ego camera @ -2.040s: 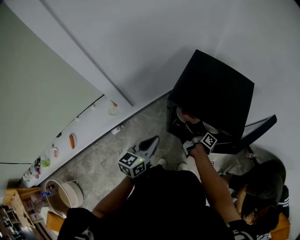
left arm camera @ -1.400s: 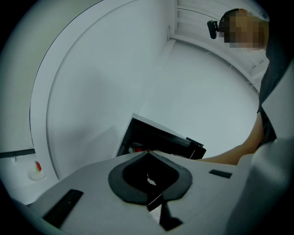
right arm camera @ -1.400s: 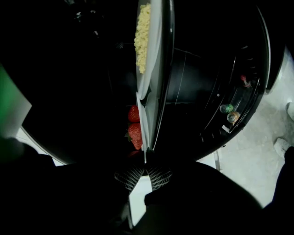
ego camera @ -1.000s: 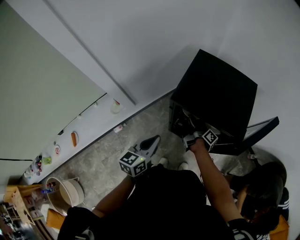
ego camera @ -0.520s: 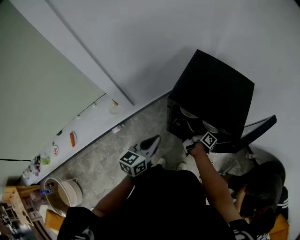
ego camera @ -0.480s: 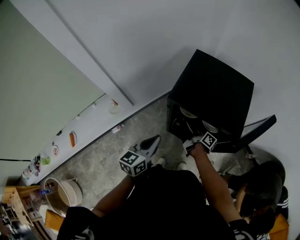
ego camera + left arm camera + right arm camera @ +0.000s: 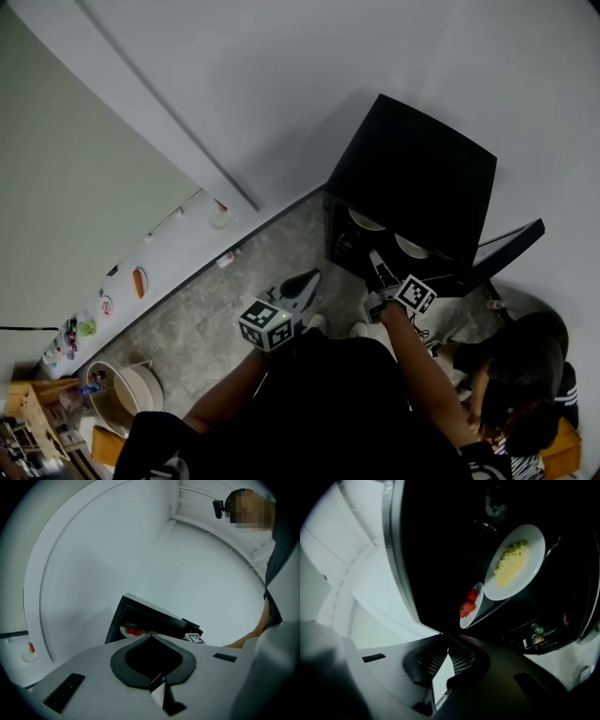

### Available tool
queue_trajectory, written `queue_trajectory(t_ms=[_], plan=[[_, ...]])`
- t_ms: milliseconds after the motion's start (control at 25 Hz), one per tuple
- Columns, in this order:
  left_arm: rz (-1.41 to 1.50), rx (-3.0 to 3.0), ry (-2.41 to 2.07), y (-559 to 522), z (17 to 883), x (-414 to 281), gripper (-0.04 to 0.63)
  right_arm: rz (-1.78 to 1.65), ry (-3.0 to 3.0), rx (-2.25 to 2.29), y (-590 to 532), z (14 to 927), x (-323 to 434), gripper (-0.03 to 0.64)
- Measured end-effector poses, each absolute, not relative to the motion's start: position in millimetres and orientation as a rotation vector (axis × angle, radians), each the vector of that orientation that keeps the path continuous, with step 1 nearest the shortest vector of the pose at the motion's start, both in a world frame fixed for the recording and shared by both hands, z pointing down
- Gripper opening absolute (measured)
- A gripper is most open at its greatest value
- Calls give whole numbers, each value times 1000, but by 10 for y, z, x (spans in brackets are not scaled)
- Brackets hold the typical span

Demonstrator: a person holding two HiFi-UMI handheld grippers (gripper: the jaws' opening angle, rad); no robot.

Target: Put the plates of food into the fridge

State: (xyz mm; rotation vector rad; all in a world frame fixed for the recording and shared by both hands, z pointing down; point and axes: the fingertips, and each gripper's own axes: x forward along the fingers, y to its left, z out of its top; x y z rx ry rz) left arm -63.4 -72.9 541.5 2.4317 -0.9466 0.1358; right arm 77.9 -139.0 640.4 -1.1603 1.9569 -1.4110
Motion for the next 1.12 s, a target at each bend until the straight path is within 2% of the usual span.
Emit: queue_trajectory(t_ms=[1120], plan=[[138, 2475, -838, -459, 5394, -465, 23, -770, 2401, -1399, -521, 5340, 797, 26]])
